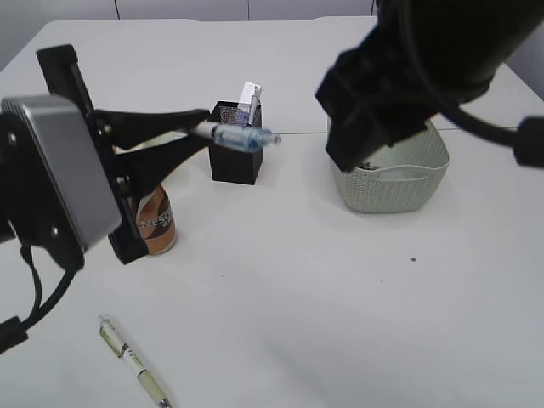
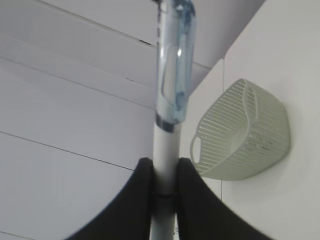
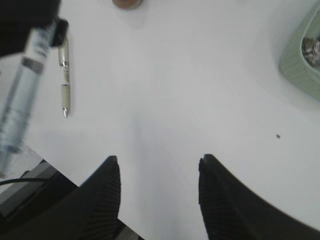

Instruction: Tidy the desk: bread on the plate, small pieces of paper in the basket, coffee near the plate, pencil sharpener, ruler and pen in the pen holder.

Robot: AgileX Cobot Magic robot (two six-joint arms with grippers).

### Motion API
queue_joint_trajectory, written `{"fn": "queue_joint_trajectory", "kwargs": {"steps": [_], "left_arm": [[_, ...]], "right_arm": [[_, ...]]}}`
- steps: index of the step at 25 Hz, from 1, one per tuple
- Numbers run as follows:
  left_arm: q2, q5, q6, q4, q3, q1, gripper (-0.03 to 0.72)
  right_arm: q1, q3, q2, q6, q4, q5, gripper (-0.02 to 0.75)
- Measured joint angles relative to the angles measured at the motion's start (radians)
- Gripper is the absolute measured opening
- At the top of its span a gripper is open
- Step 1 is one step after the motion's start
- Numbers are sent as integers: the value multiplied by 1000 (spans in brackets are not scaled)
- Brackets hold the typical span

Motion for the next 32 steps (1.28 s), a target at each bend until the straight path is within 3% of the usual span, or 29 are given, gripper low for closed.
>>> {"fn": "queue_joint_trajectory", "kwargs": {"steps": [7, 11, 17, 32], "left_arm": [[73, 5, -141, -164, -125, 0, 71], [142, 57, -201, -204, -212, 0, 71], [257, 158, -313, -328, -402, 0, 71], [528, 388, -387, -703, -832, 0, 71]], "right_arm": [[-15, 253, -68, 40, -8, -21, 376], [-15, 345, -114, 47, -18, -44, 376], [-61, 409, -135, 50, -67, -53, 377], [-264, 420, -135, 59, -144, -110, 377]]}}
